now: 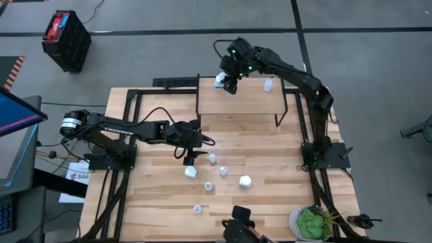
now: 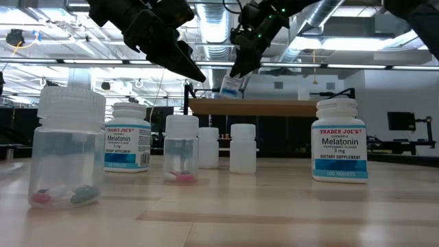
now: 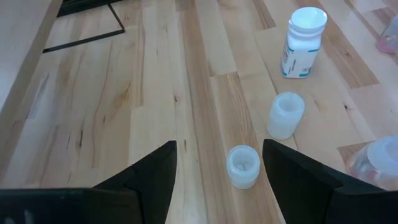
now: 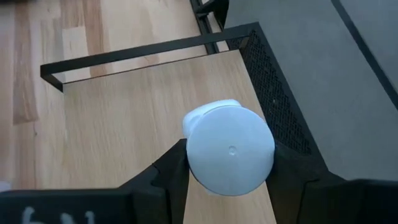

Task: Pick and place medicine bottles onto shelf by color
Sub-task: Put the top right white medicine bottle on the shelf

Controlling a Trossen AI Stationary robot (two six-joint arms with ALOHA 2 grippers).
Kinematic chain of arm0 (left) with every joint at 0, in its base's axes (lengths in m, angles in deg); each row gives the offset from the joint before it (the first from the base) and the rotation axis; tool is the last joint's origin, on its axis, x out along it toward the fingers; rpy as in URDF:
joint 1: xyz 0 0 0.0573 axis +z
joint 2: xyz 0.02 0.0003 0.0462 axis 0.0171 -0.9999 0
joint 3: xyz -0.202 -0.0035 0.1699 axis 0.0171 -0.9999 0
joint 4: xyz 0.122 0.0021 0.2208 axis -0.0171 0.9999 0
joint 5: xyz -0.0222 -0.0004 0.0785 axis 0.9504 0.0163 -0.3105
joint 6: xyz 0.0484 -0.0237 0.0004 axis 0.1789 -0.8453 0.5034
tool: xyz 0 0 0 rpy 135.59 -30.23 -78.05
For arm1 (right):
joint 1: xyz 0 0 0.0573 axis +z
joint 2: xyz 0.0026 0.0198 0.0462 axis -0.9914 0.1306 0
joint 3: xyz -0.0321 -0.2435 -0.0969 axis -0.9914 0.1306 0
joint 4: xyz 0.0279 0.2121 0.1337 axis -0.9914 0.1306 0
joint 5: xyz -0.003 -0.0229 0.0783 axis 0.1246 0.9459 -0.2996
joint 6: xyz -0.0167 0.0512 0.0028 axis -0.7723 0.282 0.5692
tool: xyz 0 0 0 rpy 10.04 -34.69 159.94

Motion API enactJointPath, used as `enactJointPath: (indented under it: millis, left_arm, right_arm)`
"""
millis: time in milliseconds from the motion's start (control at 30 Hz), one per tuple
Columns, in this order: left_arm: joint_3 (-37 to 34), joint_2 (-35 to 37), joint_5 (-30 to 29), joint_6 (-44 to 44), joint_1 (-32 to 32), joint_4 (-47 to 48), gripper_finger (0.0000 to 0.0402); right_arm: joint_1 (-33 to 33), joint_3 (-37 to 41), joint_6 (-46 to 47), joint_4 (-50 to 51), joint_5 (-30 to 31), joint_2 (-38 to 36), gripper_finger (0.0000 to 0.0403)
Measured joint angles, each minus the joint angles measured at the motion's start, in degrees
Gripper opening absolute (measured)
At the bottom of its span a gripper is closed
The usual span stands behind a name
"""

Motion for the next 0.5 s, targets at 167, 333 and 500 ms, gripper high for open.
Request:
enactJointPath:
  millis: [167, 333, 500]
  left_arm:
    - [0.0, 0.0, 0.0, 0.0, 0.0, -0.02, 0.0226]
    - [0.0, 0.0, 0.0, 0.0, 0.0, 0.09, 0.0226]
    - [0.0, 0.0, 0.0, 0.0, 0.0, 0.07, 0.0226]
  right_arm:
    - [-0.04, -0.04, 1.54, 0.34, 1.36, 1.19, 0.0177]
    - [-0.34, 0.04, 2.01, 0.51, 1.65, 1.49, 0.0194]
    - [-0.22, 0.02, 2.1, 0.14, 1.67, 1.47, 0.0229]
